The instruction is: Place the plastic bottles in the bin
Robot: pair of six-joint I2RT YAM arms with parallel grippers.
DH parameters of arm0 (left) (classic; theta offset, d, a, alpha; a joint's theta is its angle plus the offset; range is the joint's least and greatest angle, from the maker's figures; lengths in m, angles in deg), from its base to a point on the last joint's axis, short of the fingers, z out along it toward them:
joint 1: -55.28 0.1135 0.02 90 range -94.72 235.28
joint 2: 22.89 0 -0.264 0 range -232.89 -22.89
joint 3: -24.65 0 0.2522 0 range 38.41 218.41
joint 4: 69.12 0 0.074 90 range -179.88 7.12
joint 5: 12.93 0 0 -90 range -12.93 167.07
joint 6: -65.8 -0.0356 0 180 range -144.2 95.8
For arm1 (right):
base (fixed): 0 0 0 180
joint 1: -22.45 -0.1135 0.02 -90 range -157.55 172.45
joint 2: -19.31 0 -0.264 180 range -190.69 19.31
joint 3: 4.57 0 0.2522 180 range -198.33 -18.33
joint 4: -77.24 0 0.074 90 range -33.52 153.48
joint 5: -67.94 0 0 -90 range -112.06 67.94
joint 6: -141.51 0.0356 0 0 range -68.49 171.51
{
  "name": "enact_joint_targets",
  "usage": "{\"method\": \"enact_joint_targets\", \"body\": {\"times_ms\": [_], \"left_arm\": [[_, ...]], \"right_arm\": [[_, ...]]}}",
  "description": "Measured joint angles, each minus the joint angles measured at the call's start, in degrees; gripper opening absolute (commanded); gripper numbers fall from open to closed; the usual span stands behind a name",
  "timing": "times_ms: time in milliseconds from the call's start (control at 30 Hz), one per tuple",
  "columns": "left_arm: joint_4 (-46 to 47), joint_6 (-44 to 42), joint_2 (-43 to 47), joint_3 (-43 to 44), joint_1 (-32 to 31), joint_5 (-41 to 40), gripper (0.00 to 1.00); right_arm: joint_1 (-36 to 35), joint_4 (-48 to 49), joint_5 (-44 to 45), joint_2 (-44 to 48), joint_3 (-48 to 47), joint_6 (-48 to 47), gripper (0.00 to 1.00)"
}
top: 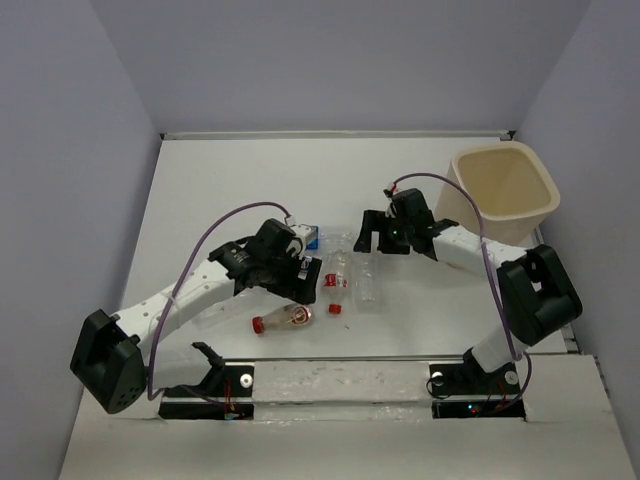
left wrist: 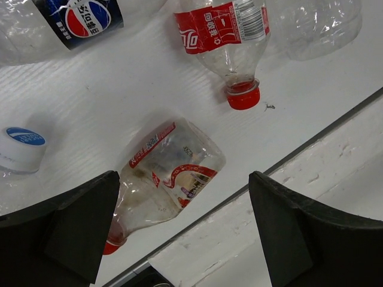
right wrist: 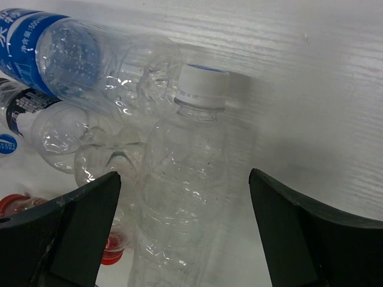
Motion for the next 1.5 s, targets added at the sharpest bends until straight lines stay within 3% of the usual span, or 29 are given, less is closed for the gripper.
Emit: {"method": "enact_joint_targets", "body": {"times_ms": [200,300,433,600,733,967,1133,1267,1367,1500], "left_arm": [[-1.77,0.04,-2.89,0.28,-5.09,-3.45,0.99],[-2.54,0.04,-3.89,0.28,-6.93,-4.24,0.99],[-2.95,0.07,-4.85,0.26,-8.57,-5.03,0.99],[-2.95,0.07,-6.54,0.26,-9.94,-6.05,0.99],[-2.95,0.07,-8.13,0.26,-10.56,-6.27,0.99],[-2.95,0.11,-10.86,0.26,-11.78,-6.78,0.99],[-3.04,0.48,-12.85,0.26,-13.75,-7.93,0.77],[-3.58,0.83,-13.60,0.31,-15.76,-9.29,0.51],[-4.26,1.31,-13.84,0.44,-16.44,-9.92,0.42],[-5.53,1.73,-13.79,2.03,-16.98,-11.34,0.37]], "right_arm": [[0.00,1.29,-0.61,-3.10,1.51,0.09,0.79],[0.00,1.40,-0.59,-3.54,2.23,0.15,0.56],[0.00,1.99,-0.17,-3.04,2.99,0.46,0.44],[-0.02,-0.37,2.12,3.82,5.70,0.46,0.39],[0.00,-3.63,3.04,15.67,5.46,0.24,0.39],[-0.02,-8.28,5.84,31.15,-6.43,-1.66,0.34],[-0.02,-8.94,17.90,31.06,-21.75,-6.78,0.31],[1.11,-7.19,31.21,28.30,-30.97,-13.79,0.31],[8.79,-3.61,38.69,25.44,-34.32,-17.99,0.31],[19.65,-1.16,43.04,23.65,-32.13,-19.04,0.31]]}}
